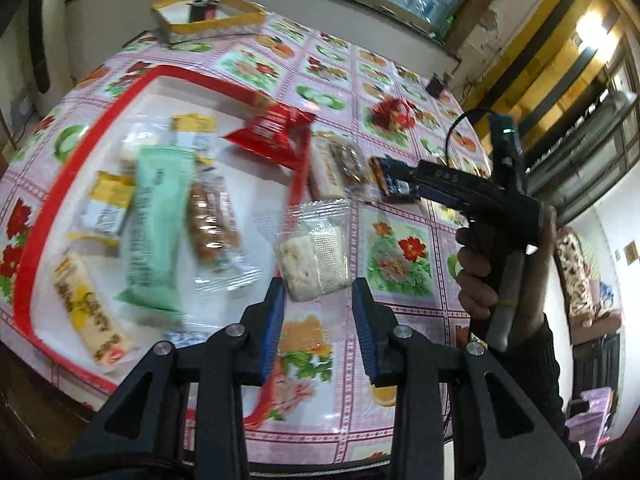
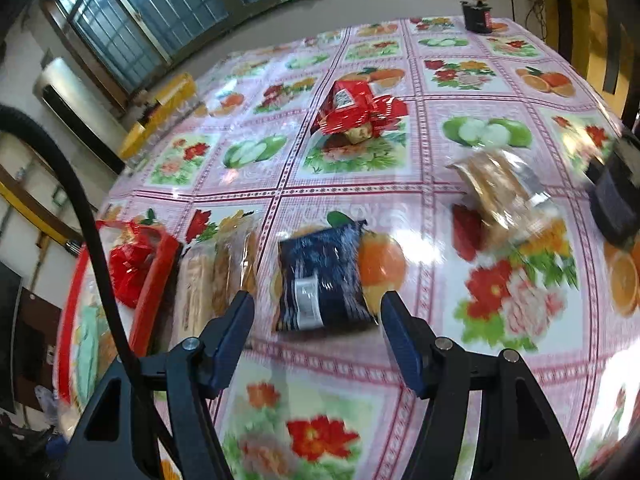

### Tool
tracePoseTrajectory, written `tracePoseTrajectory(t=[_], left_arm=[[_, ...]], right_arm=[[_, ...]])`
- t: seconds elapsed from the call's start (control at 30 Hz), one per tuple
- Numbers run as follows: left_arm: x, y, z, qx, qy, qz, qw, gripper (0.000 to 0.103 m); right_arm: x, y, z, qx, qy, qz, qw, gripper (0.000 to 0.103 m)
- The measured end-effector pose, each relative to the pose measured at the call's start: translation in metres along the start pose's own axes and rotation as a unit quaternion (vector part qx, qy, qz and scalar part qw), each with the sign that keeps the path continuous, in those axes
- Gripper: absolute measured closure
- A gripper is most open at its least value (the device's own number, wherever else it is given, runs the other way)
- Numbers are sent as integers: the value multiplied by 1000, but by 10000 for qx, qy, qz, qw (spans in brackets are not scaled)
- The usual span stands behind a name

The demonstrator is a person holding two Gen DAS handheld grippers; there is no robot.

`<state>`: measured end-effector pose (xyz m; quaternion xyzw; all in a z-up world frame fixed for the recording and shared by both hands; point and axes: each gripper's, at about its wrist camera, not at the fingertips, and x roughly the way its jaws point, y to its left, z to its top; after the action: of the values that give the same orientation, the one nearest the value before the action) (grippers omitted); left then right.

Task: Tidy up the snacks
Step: 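Grasp the dark blue snack bag with the right gripper, then carry the dark blue bag into the tray and open the right gripper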

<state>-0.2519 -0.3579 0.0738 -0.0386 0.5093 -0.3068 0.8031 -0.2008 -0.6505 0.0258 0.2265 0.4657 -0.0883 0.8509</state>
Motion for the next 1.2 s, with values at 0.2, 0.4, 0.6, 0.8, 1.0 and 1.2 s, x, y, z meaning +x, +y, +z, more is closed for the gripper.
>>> tracePoseTrajectory(t=[0.2, 0.4, 0.6, 0.8, 1.0, 1.2], left_arm=[[-15, 31, -3, -270, -143, 87, 9995, 68], [-20, 45, -9, -352, -147, 67, 9992, 68], [-34, 63, -12, -486, -281, 183, 9983, 68], [-53, 94, -10, -764, -438, 412, 9953, 68], [-63, 116, -21, -947, -405, 492, 9935, 68], [-54, 115, -20, -741, -245, 456, 9959, 68]], right_arm=[[17, 27, -4, -489, -39, -1110, 9926, 55], [7, 24, -20, -440, -153, -1262, 9909, 58], [-19, 10, -54, 58, -418, -597, 9973, 58], [-52, 14, -85, 471, -640, 459, 9958, 58], [-86, 83, -100, -288, -821, 1315, 9875, 58], [-65, 143, -97, -873, -573, 1606, 9815, 58]])
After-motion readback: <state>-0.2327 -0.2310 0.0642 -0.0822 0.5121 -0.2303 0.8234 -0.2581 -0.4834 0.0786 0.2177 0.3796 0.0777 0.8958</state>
